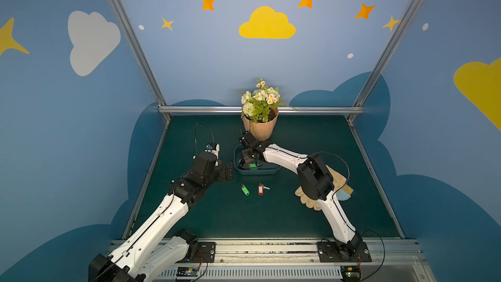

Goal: Take the keys out of the storage box
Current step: Pick up the key from the storage box.

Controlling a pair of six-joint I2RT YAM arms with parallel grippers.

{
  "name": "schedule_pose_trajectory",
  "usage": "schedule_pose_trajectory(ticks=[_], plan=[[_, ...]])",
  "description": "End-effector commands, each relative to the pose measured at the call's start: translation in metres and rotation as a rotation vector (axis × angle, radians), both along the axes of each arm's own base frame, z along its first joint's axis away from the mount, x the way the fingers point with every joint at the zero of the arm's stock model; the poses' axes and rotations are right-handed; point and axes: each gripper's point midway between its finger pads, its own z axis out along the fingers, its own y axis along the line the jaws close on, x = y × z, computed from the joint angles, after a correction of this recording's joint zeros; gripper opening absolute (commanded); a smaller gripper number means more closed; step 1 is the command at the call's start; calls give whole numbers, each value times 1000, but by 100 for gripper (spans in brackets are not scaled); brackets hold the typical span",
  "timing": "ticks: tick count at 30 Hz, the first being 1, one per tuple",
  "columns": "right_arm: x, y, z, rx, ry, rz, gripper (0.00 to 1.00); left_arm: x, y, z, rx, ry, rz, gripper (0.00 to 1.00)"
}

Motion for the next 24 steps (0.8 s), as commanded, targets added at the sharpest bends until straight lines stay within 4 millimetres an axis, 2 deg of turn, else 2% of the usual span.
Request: schedule_pose_trajectory(ticks=[1,7,13,18,21,24], plan=[[-4,-3,45,28,-66,6,0,-1,1,-2,5,-7,-9,100],[-16,-11,70,51,-81,27,0,-1,1,-2,5,-5,-10,100],[-46,-25,109,105,-75,94,0,-2,0,-1,-1,-9,-15,100],[-80,-51,145,162,-85,136,0,-1,-3,-2,-8,-1,-25,100],[-105,-73,156,185,-84,162,0,-2,-4,-2,-15,-1,-30,100],[-133,-101,159,192,-78,176,0,-2,-6,-2,-24,-1,-34,100]])
